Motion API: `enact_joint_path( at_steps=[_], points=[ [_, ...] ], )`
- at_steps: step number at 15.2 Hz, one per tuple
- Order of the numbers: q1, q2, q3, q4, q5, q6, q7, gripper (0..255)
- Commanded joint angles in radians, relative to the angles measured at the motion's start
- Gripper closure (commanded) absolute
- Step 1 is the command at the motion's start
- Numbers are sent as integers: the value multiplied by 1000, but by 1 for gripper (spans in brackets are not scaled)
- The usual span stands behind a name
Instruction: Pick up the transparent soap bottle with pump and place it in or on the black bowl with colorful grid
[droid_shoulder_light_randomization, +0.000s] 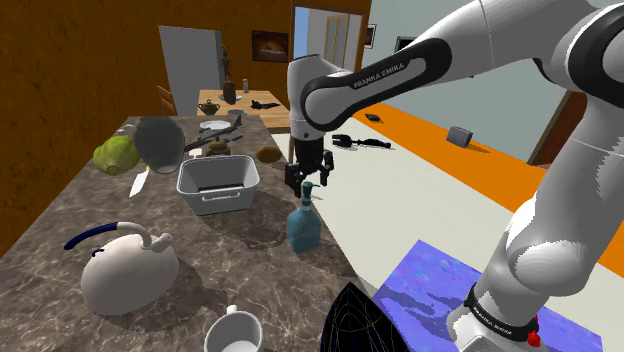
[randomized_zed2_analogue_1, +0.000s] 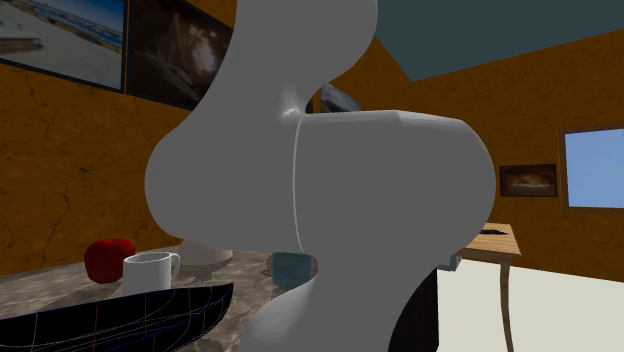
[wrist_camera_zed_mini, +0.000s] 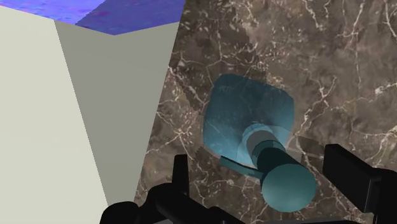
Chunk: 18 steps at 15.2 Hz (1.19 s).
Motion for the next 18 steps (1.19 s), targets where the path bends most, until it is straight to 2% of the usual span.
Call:
enact_joint_path(
  at_steps=[1,6,7,16,18],
  points=[
    [0,1,0,-5,0,6,0,0],
    [0,1,0,-5,0,6,0,0],
    [0,1,0,-5,0,6,0,255],
    [0,1,0,-5,0,6,0,255],
    [0,-9,0,12,3,-20,-3,255]
  ],
)
